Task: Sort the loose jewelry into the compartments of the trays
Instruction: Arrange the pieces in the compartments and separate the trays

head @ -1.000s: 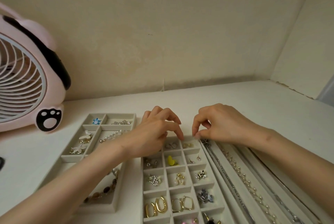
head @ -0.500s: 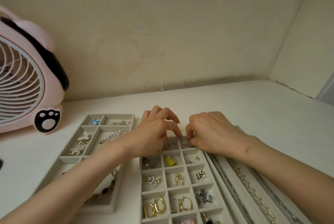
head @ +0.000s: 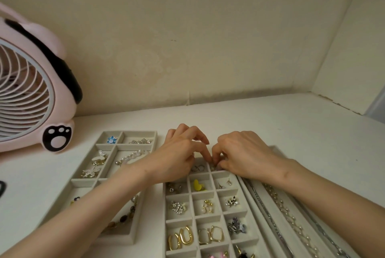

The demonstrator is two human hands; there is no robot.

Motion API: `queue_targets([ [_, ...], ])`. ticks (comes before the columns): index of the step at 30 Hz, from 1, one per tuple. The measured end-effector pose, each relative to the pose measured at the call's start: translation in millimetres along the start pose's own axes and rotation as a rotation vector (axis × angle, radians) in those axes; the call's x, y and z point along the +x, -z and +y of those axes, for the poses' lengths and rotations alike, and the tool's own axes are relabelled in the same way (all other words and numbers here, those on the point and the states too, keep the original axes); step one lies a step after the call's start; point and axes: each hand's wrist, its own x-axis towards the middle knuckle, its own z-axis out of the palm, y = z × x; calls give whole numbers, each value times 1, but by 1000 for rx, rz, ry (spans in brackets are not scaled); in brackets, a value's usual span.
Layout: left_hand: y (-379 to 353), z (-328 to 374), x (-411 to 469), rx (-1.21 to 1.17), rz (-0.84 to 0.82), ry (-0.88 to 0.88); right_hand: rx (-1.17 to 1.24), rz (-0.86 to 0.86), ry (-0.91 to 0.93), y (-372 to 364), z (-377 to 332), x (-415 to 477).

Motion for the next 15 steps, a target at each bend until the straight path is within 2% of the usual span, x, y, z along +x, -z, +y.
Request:
queue_targets([
  [4,0,0,0,4,5,3,82,-36,-37,9,5,0],
  [8,1,1,0,-4,9,-8,278,-160,-118,18,9,2],
  [11,2,3,0,-5,9,-6,232,-192,-110,13,6,5],
  [15,2,2,-1,-4,9,5,132,-114,-118,9,3,5],
])
